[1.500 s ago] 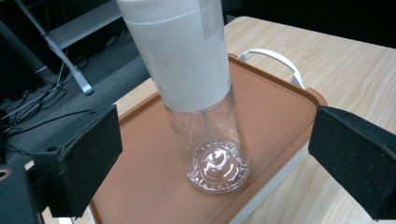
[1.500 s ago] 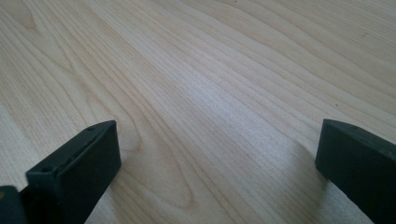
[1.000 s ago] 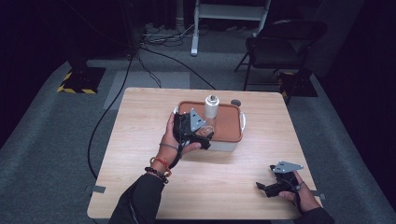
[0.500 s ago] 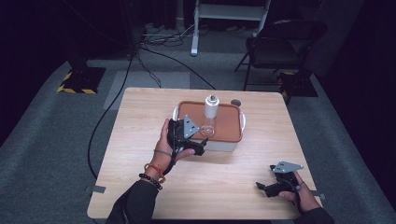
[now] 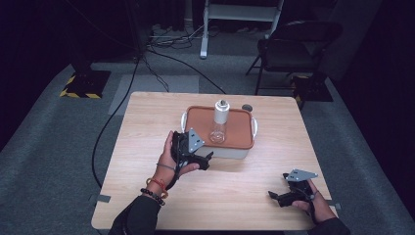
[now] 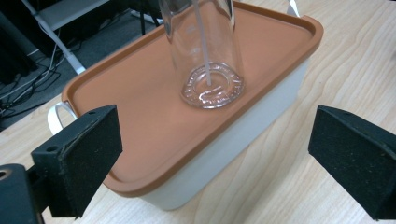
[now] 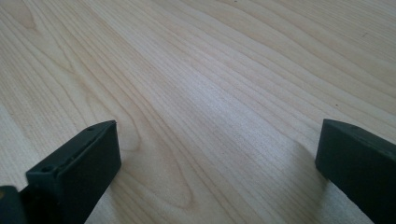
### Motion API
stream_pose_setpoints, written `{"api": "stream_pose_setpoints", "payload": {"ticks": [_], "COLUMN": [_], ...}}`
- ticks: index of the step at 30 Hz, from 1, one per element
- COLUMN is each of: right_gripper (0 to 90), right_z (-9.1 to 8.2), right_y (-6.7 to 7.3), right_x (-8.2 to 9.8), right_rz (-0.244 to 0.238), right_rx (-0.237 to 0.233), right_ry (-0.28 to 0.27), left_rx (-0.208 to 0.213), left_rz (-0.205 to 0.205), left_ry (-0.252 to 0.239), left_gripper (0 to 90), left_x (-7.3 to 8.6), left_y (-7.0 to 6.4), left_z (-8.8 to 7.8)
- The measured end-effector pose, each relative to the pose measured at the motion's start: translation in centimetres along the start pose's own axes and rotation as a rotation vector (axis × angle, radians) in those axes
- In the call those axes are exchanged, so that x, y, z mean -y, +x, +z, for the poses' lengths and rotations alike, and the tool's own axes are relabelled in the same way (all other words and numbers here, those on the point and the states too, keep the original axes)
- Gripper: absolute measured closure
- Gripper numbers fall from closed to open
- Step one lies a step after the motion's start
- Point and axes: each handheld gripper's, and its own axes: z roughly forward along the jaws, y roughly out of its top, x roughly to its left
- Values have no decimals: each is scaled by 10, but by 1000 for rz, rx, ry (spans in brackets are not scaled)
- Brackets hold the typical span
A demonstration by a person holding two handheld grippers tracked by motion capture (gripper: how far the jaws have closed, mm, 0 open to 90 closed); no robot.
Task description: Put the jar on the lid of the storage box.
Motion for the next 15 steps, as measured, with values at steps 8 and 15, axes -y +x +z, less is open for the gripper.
{"api": "stream_pose_setpoints", "payload": {"ticks": [8,15], "right_gripper": [0,0], "right_z": [0,0], "right_y": [0,0], "right_x": [0,0], "right_rz": [0,0], "right_rx": [0,0], "right_ry": [0,0], "left_rx": [-8,-5], "left_rz": [20,18], "left_ry": [40,52], "left_gripper": [27,27], "left_x": [15,26], "left_y": [-4,-6], "left_z": [1,-1]}}
